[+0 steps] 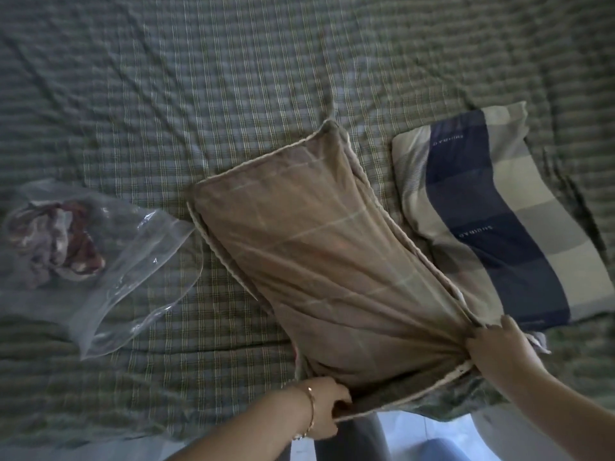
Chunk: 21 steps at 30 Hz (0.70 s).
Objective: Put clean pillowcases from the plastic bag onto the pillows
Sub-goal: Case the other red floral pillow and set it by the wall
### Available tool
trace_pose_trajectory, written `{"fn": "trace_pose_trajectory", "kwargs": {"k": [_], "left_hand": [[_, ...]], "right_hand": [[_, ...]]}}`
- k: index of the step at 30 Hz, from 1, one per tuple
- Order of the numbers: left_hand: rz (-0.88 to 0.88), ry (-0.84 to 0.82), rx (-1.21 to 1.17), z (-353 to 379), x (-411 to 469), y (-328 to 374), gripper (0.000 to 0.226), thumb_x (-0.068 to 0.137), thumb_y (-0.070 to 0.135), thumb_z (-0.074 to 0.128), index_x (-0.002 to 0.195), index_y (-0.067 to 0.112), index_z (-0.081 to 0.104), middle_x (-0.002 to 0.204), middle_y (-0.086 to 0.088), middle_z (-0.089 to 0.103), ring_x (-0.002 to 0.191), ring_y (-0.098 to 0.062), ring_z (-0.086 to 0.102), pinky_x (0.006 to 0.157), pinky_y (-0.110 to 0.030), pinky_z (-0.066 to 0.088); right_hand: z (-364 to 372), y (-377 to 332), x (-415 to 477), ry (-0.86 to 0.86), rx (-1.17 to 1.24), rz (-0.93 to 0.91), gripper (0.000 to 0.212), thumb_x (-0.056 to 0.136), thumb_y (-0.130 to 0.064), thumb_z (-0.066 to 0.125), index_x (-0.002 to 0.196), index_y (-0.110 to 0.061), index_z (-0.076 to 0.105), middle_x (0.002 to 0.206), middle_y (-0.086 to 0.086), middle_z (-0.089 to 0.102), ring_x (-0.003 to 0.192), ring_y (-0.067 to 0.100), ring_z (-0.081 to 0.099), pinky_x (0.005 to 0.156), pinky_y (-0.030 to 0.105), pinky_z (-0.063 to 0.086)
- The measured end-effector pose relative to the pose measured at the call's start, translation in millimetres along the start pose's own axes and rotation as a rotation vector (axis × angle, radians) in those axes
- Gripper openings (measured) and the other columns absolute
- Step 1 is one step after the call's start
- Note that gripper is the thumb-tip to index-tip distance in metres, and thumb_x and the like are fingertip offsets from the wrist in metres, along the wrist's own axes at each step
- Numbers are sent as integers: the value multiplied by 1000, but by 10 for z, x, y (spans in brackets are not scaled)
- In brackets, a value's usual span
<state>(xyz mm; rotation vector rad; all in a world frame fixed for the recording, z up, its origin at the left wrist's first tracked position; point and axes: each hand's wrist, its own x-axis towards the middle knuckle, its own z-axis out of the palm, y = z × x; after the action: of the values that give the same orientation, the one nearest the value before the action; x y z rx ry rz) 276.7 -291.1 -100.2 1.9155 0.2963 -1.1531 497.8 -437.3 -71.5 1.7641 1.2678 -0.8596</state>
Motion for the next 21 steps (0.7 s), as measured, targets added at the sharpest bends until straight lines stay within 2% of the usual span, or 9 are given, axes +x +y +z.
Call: {"fn": "trace_pose_trajectory", "kwargs": {"k": [3, 5, 7, 10, 12, 14, 17, 19, 21], "left_hand": [[-182, 345, -276, -184, 59, -182, 17, 81, 20, 55, 88, 13, 68, 90, -6, 69, 83, -15, 60, 73, -24, 46], [-411, 772, -497, -407, 50, -437, 5, 81, 22, 58, 82, 18, 61, 80, 0, 64, 76, -19, 59, 64, -27, 44], [-607, 1023, -853, -639, 119, -777, 24, 80, 28, 64, 95, 11, 57, 89, -2, 60, 78, -20, 56, 66, -29, 44], [-661, 840, -1578, -1007, 330, -1206, 72, 64, 56, 73, 115, 9, 53, 111, -9, 58, 96, -28, 58, 85, -42, 50], [-613, 678, -1746, -1162, 525, -1457, 94, 46, 66, 78, 121, 16, 51, 116, -5, 58, 103, -29, 59, 89, -51, 49], [-667, 630, -1636, -1202, 735, -1674, 116, 23, 63, 83, 124, 18, 51, 119, -5, 60, 102, -29, 60, 89, -51, 49], [-722, 781, -1484, -1323, 730, -1636, 82, 45, 43, 71, 117, 9, 53, 112, -13, 60, 94, -31, 60, 85, -48, 51], [-707, 875, -1501, -1383, 603, -1447, 51, 68, 29, 62, 110, 2, 52, 97, -12, 57, 83, -27, 58, 81, -40, 51], [-663, 968, -1530, -1417, 454, -1310, 34, 73, 22, 61, 98, 2, 51, 87, -9, 53, 74, -24, 53, 72, -32, 49]], "right_hand": [[4, -170, 56, -167, -65, 36, 42, 99, -22, 31, 141, -16, 36, 146, 7, 35, 132, 22, 33, 113, 36, 20], [-164, -461, 166, -91, 270, 232, 44, 98, -16, 34, 140, -7, 33, 144, 15, 35, 119, 16, 42, 105, 25, 33], [-419, -865, 230, 75, 452, 378, 44, 91, -19, 46, 132, -4, 43, 129, 17, 47, 111, 26, 48, 98, 37, 35], [-832, -1510, 265, 306, 718, 374, 83, 54, -42, 80, 117, 8, 58, 94, 30, 60, 83, 41, 59, 73, 46, 48], [-908, -1912, 409, 94, 735, 384, 112, 60, -52, 77, 135, 16, 30, 118, 49, 40, 112, 55, 43, 93, 57, 37], [-824, -2105, 619, 176, 709, 388, 85, 72, -28, 71, 134, 15, 31, 120, 55, 33, 118, 60, 30, 98, 63, 25], [-526, -2164, 959, 199, 689, 323, 54, 62, -14, 78, 109, 8, 64, 95, 42, 56, 93, 52, 51, 84, 55, 35], [-609, -1988, 948, 190, 672, 270, 74, 47, -26, 90, 108, 2, 58, 86, 26, 61, 77, 41, 59, 72, 45, 46], [-795, -1756, 846, 161, 759, 247, 67, 69, -35, 76, 120, -7, 44, 103, 14, 59, 92, 32, 60, 74, 36, 48]]}}
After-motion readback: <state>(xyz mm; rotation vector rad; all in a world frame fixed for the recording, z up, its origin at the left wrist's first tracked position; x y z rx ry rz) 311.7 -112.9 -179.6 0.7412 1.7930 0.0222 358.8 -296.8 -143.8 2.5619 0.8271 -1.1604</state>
